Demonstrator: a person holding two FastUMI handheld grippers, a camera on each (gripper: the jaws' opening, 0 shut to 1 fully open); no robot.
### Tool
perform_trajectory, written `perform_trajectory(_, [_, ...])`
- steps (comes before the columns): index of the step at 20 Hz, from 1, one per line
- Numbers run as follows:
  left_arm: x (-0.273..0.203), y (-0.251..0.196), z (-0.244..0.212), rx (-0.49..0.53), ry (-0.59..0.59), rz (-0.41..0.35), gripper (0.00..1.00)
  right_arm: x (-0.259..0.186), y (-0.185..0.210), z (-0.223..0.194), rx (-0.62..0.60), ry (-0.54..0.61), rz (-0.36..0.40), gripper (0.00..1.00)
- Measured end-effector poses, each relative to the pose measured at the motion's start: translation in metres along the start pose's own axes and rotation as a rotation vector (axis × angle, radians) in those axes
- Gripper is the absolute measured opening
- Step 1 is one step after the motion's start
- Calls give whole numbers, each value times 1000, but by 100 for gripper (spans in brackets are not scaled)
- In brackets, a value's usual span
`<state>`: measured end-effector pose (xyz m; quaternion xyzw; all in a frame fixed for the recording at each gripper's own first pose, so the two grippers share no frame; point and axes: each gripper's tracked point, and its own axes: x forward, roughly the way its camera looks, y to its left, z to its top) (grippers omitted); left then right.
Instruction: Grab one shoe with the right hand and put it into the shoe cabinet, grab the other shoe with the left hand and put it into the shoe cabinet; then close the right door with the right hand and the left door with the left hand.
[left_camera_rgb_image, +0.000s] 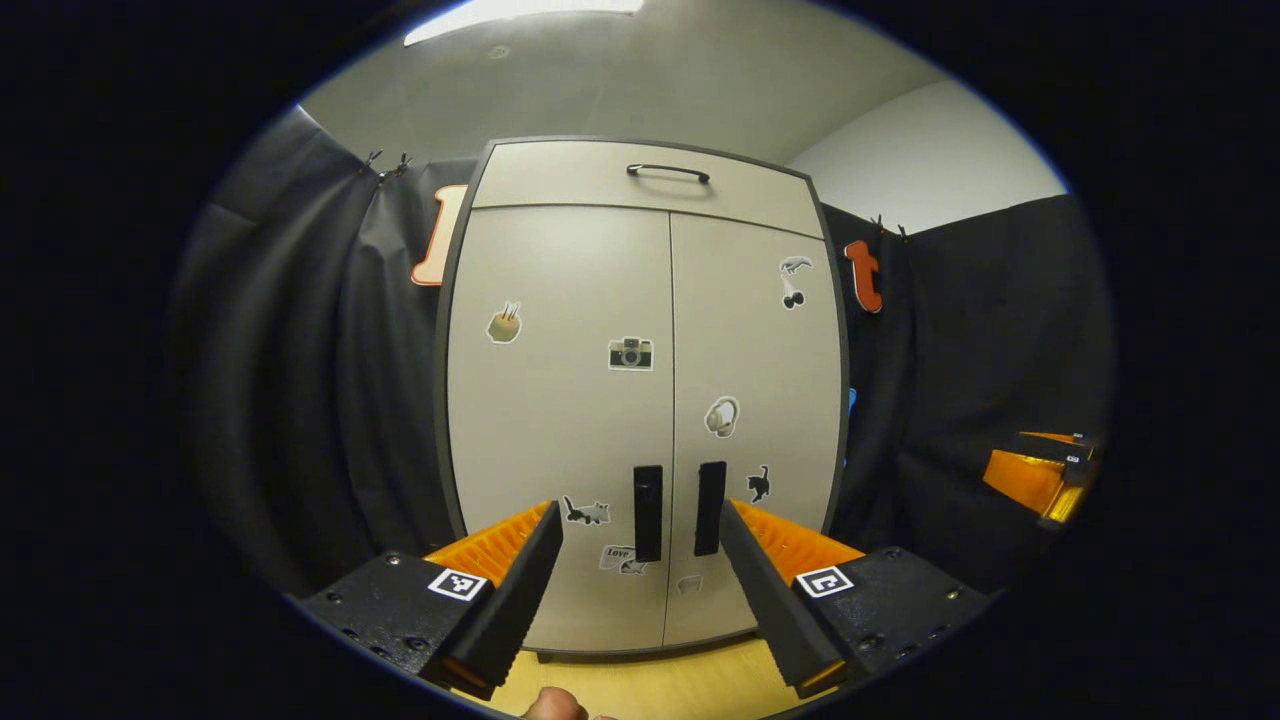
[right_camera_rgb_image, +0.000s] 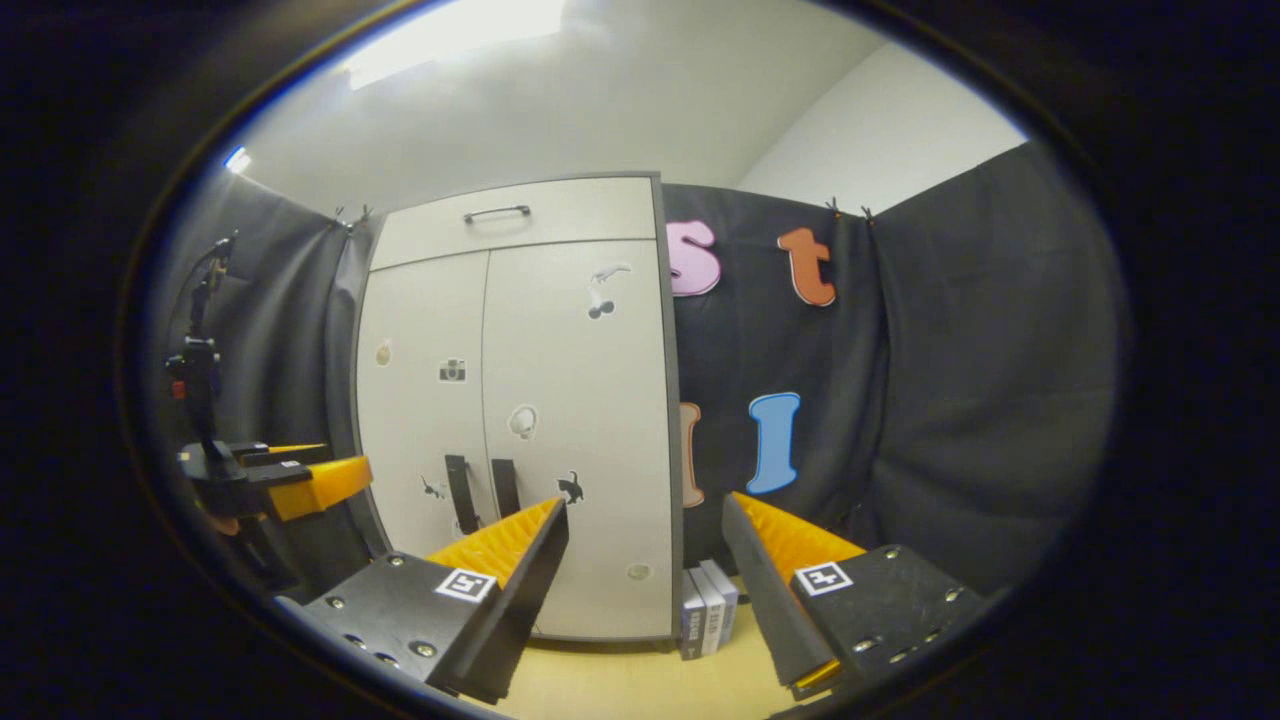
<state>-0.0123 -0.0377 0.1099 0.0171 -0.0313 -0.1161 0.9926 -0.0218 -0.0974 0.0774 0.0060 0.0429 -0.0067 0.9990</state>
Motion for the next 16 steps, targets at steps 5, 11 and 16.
perform_trajectory(5, [0, -26, 10, 32, -30, -25, 96, -5, -6, 6, -5, -14, -5, 93])
perform_trajectory(11, [11, -56, 11, 10, -40, -82, 97, -12, -28, 15, -19, -37, -54, 93])
perform_trajectory(16, [20, -66, 16, 2, -57, -109, 97, -15, -40, 18, -32, -48, -94, 93])
